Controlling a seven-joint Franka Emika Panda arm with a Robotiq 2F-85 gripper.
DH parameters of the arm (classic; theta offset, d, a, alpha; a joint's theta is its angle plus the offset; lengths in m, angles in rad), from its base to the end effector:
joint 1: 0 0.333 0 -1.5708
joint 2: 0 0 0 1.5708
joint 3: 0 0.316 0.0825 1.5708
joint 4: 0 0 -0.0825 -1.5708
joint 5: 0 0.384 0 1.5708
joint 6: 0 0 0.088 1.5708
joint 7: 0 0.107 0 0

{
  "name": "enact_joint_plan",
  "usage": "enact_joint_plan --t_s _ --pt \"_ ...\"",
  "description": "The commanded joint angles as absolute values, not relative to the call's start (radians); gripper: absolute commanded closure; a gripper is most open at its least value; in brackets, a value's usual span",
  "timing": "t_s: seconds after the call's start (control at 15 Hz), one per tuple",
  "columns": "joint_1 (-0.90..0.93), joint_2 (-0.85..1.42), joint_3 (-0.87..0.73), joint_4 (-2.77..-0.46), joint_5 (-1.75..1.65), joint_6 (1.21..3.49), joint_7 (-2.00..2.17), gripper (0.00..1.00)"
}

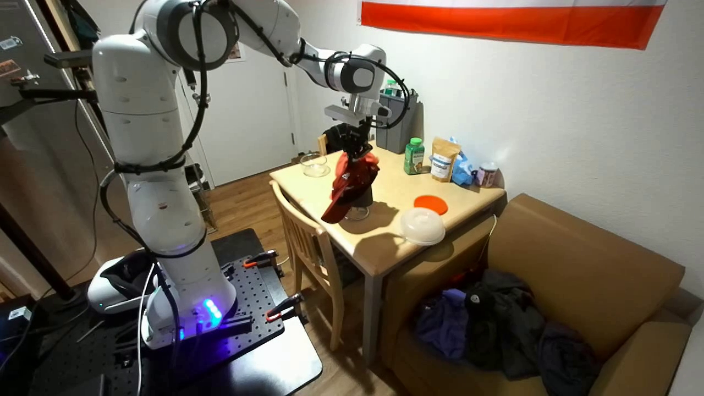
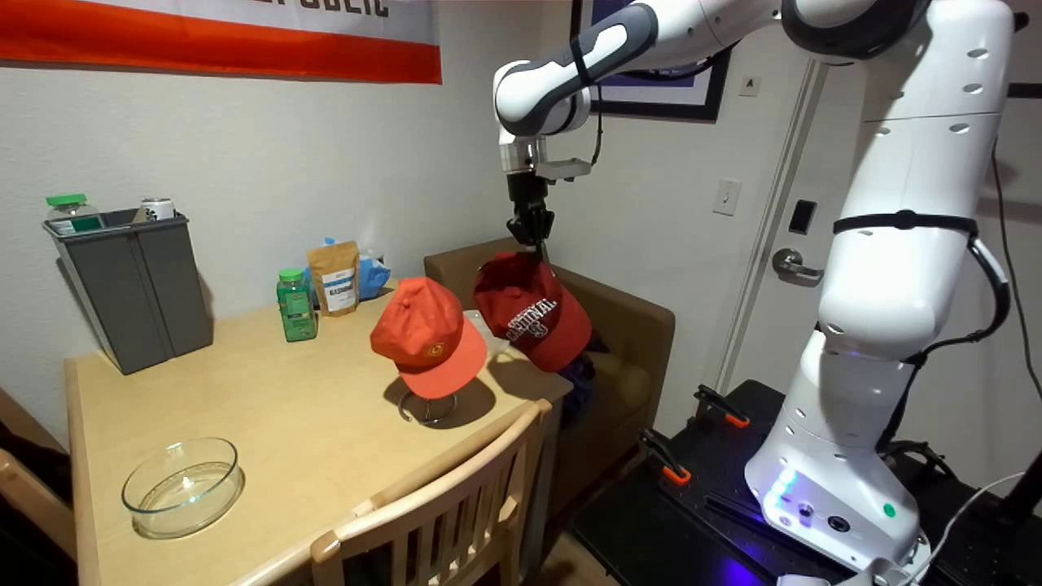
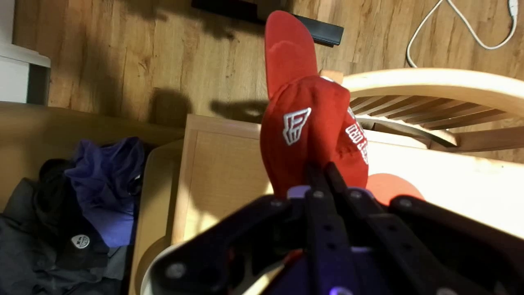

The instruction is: Put the red cap on top of the orange cap

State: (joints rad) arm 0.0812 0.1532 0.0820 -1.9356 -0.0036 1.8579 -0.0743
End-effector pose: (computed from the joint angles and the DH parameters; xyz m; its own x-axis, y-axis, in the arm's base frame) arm 0.5581 0.0903 0.3902 0.9454 0.2339 -0.2270 0.2341 -0.9719 -0.0263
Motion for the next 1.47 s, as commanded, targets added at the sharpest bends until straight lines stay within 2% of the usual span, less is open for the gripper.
enact_joint_plan --t_s 0.0,0.93,1.4 --pt "0.094 0.171 0.094 -1.902 -0.007 1.861 -0.088 0.99" --pt "0.198 0.018 0.187 -1.925 -0.045 1.884 -0.051 0.99" --pt "0.207 0.069 0.199 -1.843 -0.060 1.839 -0.079 0.99"
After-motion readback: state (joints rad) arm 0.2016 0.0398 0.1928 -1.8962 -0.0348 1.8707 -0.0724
